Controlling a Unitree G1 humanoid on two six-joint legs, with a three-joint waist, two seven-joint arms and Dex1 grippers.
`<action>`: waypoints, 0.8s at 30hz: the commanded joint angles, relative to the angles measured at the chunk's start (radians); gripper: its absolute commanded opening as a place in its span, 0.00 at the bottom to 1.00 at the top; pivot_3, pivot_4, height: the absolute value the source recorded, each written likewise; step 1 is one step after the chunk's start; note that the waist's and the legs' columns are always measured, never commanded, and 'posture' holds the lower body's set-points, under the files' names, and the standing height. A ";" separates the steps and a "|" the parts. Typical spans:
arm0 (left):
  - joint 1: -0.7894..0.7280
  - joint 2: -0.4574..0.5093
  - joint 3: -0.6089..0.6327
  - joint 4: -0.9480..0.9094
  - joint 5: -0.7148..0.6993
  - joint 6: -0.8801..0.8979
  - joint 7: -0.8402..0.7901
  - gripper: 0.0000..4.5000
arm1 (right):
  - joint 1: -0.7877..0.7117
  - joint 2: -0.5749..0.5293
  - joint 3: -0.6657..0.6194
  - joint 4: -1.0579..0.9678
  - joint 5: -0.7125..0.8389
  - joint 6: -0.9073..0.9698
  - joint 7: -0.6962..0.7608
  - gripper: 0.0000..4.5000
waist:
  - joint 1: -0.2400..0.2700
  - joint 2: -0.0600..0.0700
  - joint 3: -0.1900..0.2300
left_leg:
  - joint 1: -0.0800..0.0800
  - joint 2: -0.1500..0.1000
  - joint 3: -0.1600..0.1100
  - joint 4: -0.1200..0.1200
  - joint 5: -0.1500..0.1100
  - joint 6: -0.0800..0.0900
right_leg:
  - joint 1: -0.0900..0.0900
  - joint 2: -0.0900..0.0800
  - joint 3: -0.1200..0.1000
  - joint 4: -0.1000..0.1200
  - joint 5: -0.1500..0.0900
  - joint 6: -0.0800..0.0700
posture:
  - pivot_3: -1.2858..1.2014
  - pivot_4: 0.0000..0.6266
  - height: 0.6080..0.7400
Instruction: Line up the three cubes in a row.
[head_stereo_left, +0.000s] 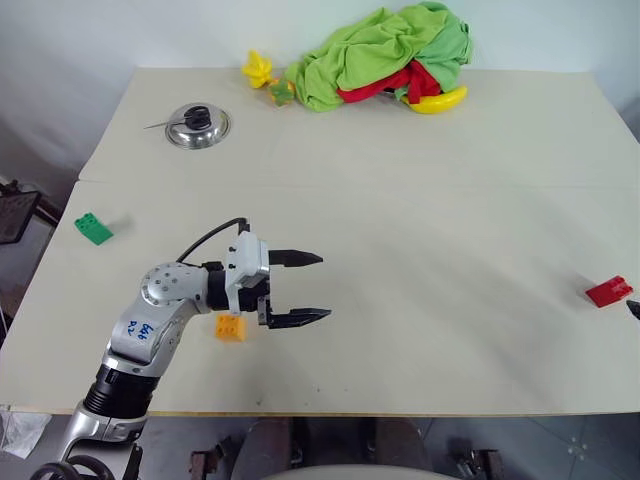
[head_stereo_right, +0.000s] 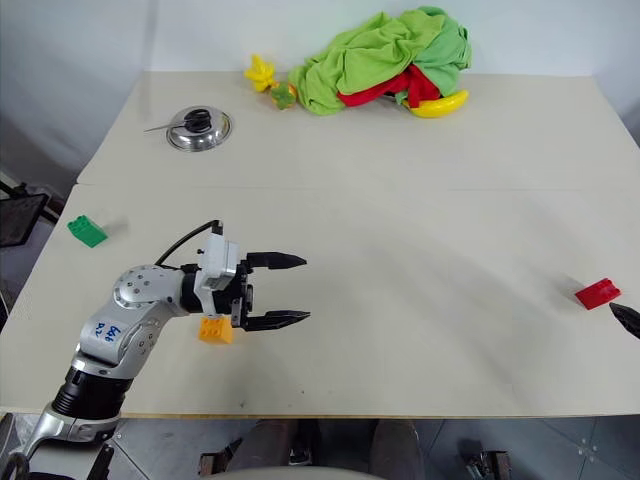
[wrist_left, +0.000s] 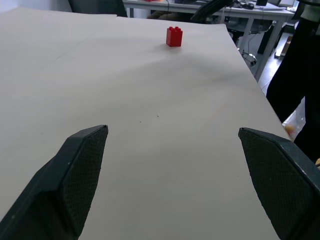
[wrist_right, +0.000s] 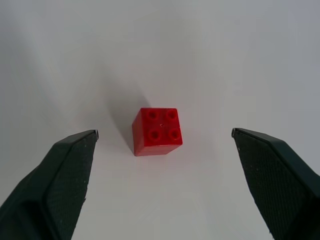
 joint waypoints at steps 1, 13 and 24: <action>0.001 0.004 0.027 -0.034 -0.015 -0.013 -0.008 0.98 | -0.129 -0.073 0.108 0.176 -0.064 -0.046 0.107 1.00 | 0.000 0.000 0.000 | 0.000 0.000 0.000 0.000 0.000 0.000 | 0.000 0.000 -0.001 0.000 0.000 0.000 | 0.52 0.24 1.00; 0.065 0.017 0.057 -0.117 -0.016 0.018 0.036 0.98 | -0.593 -0.081 0.411 0.608 -0.264 -0.164 0.200 1.00 | -0.001 0.001 0.000 | -0.008 0.000 -0.007 0.007 0.000 0.000 | 0.001 0.000 -0.008 -0.001 0.001 0.001 | 0.52 0.24 1.00; 0.042 0.034 0.070 -0.106 -0.008 0.015 0.036 1.00 | -0.740 -0.062 0.482 0.744 -0.324 -0.198 0.233 0.57 | -0.004 0.002 0.001 | -0.008 0.000 -0.008 0.009 0.000 -0.001 | 0.002 0.000 -0.008 0.000 0.001 0.002 | 0.52 0.24 1.00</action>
